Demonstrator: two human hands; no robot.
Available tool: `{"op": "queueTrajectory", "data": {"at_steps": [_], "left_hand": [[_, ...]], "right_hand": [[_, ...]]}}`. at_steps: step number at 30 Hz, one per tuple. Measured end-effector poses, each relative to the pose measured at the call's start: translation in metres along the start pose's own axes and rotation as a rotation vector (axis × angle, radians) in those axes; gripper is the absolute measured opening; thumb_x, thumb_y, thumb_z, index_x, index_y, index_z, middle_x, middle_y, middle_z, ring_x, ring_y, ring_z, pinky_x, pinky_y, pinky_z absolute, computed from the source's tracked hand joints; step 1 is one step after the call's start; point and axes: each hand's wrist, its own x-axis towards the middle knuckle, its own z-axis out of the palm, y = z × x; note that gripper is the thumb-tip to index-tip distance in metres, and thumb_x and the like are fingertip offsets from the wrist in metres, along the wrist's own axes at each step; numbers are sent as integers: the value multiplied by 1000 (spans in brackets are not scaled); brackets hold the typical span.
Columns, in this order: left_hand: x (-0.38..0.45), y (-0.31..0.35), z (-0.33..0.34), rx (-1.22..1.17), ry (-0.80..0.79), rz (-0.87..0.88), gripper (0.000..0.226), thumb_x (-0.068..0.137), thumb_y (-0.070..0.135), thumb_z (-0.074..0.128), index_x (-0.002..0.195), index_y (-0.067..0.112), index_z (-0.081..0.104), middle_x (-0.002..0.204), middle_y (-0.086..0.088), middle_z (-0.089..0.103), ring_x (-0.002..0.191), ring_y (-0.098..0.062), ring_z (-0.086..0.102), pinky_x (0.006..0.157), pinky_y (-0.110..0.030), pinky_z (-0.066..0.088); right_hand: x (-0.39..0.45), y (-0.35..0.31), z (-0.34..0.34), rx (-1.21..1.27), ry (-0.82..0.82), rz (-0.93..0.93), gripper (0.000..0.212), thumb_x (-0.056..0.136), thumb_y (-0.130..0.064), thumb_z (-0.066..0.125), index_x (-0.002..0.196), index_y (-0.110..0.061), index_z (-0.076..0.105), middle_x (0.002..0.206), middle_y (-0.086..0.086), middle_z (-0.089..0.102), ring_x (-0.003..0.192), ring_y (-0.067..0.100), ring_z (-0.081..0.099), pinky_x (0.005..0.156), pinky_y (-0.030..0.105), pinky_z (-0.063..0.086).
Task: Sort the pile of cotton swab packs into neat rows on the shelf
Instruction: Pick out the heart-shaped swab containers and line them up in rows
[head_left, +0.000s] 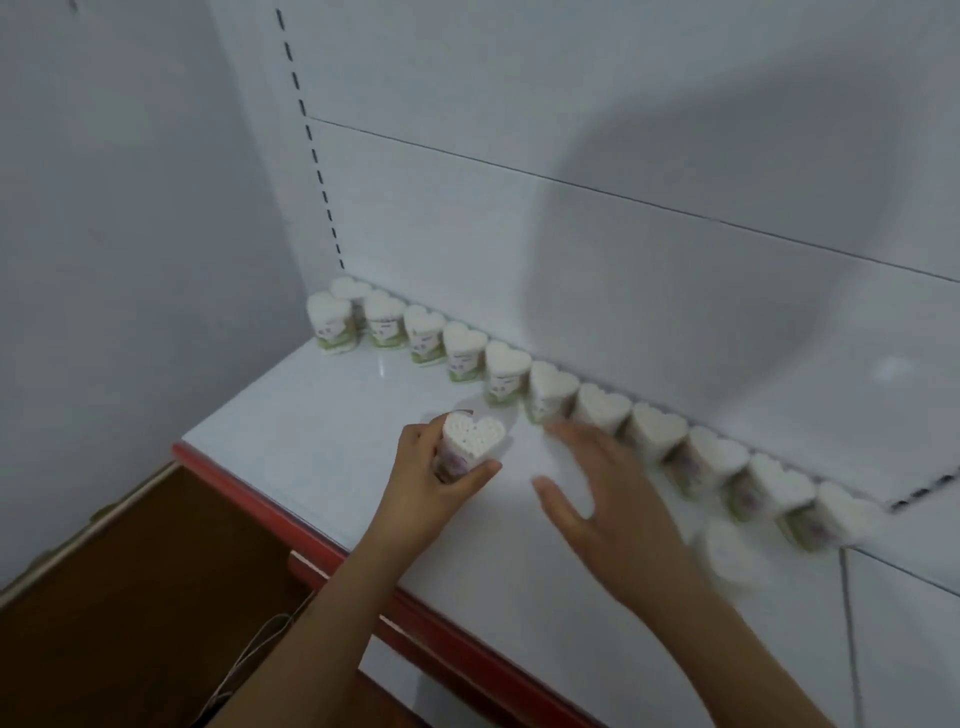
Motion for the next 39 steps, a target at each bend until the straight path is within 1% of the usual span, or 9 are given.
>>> {"op": "queueTrajectory", "data": {"at_steps": [3, 6, 8, 12, 14, 18, 22, 31, 39], "left_hand": [[23, -11, -35, 53, 65, 15, 62, 80, 41, 82, 133, 30, 53, 121, 6, 50, 107, 7, 53, 94, -24, 50], [53, -22, -69, 61, 181, -18, 49, 80, 35, 83, 116, 20, 53, 108, 5, 60, 98, -4, 60, 87, -29, 54], [73, -29, -86, 117, 219, -5, 46, 81, 33, 82, 115, 18, 54, 105, 4, 60, 97, -10, 60, 84, -25, 51], [106, -46, -103, 273, 273, 7, 58, 85, 39, 78, 136, 23, 56, 124, -2, 44, 118, -17, 40, 98, -27, 35], [111, -50, -105, 233, 293, -8, 57, 86, 37, 77, 137, 21, 55, 121, -2, 46, 115, -17, 47, 98, -29, 41], [112, -50, -106, 115, 372, 34, 46, 87, 23, 77, 127, 19, 55, 118, 7, 59, 108, -11, 57, 87, -22, 44], [117, -57, -110, 161, 399, 56, 37, 90, 25, 74, 123, 19, 58, 119, 5, 61, 109, -12, 58, 93, -36, 52], [120, -52, -105, 129, 487, 57, 49, 86, 20, 77, 127, 13, 52, 123, -3, 57, 104, -18, 59, 88, -44, 55], [127, -40, -106, 398, 460, 213, 51, 85, 27, 78, 130, 14, 57, 122, -6, 48, 102, -21, 55, 74, -30, 48]], "right_hand": [[24, -11, 64, -28, -133, 3, 62, 98, -46, 52, 152, -23, 32, 155, -8, 34, 139, 1, 27, 103, -1, 4], [42, -18, 108, -70, -199, 20, 69, 100, -48, 47, 156, -17, 22, 161, -4, 24, 147, 8, 20, 111, 10, 5], [47, -23, 129, -117, -180, -4, 66, 99, -50, 42, 153, -13, 30, 159, 0, 31, 146, 13, 26, 115, 18, 11], [45, -21, 146, -192, -133, -49, 63, 97, -52, 33, 145, -14, 47, 152, 2, 43, 143, 17, 35, 117, 33, 29], [43, -18, 146, -189, -109, -49, 60, 97, -50, 35, 144, -15, 49, 151, 2, 44, 142, 16, 37, 116, 35, 34], [42, -14, 149, -187, -69, -58, 56, 96, -47, 40, 141, -16, 52, 150, 0, 46, 140, 14, 40, 115, 30, 32], [42, -12, 152, -187, -54, -70, 56, 96, -47, 40, 142, -18, 51, 150, -2, 45, 140, 13, 39, 115, 27, 28], [43, -11, 152, -194, -37, -89, 54, 97, -46, 41, 141, -18, 52, 150, -2, 46, 140, 12, 38, 117, 25, 25], [42, -9, 155, -187, 6, -105, 53, 96, -46, 43, 140, -18, 53, 149, -2, 47, 140, 11, 39, 115, 30, 33]]}}
